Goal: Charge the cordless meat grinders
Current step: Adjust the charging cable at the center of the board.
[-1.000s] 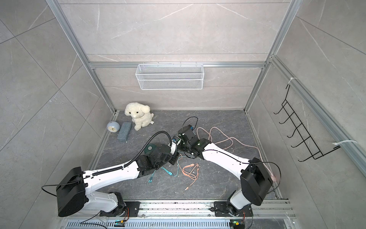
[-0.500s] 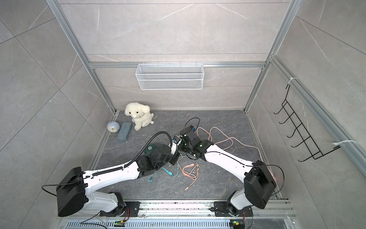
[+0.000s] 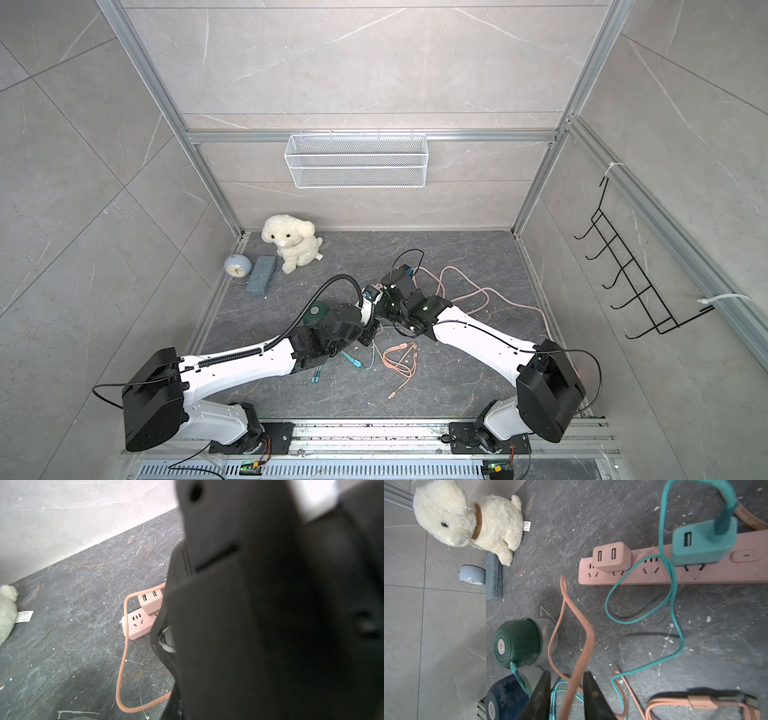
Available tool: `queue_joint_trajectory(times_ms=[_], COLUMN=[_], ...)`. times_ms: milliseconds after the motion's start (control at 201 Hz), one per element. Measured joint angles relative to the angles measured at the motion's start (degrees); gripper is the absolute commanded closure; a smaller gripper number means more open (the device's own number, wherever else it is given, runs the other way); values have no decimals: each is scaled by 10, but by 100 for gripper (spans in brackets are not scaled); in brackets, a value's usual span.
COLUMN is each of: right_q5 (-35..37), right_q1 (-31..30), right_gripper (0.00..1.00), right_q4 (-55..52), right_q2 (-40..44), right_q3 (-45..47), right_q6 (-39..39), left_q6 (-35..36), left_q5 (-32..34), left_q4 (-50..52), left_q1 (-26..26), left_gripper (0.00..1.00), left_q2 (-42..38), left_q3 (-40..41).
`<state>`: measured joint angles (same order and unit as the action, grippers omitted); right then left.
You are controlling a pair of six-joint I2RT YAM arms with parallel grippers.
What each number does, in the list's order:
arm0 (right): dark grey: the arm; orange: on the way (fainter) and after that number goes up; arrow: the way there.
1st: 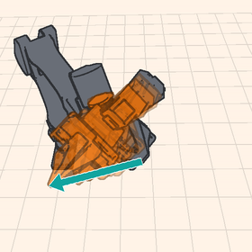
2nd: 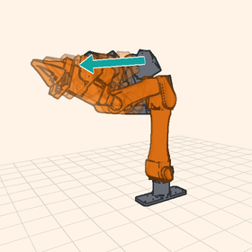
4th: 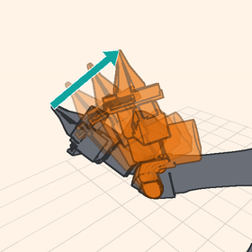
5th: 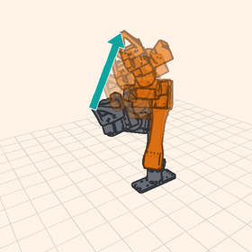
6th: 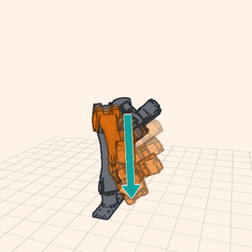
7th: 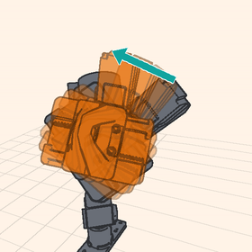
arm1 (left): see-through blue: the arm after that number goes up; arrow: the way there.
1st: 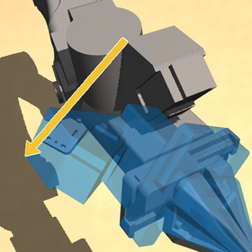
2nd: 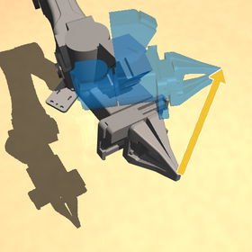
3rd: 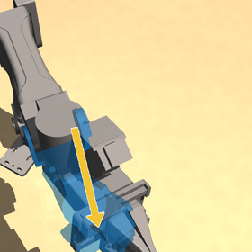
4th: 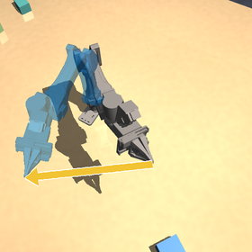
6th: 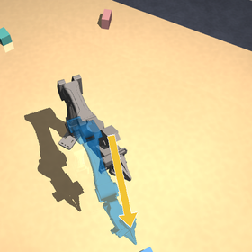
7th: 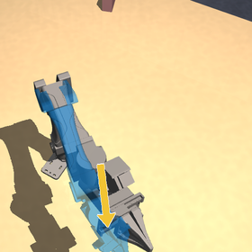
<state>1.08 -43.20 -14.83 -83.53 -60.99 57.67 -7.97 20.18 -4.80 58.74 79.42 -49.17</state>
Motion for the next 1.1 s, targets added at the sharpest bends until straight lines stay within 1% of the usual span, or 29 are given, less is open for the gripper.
queue_joint_trajectory(times_ms=[194, 324, 742, 901, 1100], right_q5=[-8, -11, -30, -42, -52], right_q1=[5, 12, 17, 17, 14], right_gripper=[70, 70, 70, 71, 79], right_q4=[17, 22, 48, 57, 67], right_q2=[19, 30, 30, 14, 2], right_q3=[16, 18, 26, 26, 26], right_q6=[0, 0, 12, 18, 30], left_q6=[-8, -19, -23, -23, -23], left_q5=[-7, -7, -7, -6, -5], left_q4=[-8, -7, -4, -4, -2], left_q1=[0, -9, -13, -13, -12], left_gripper=[100, 100, 100, 100, 100], left_q2=[-4, -11, -23, -24, -24], left_q3=[5, 22, 29, 30, 34])
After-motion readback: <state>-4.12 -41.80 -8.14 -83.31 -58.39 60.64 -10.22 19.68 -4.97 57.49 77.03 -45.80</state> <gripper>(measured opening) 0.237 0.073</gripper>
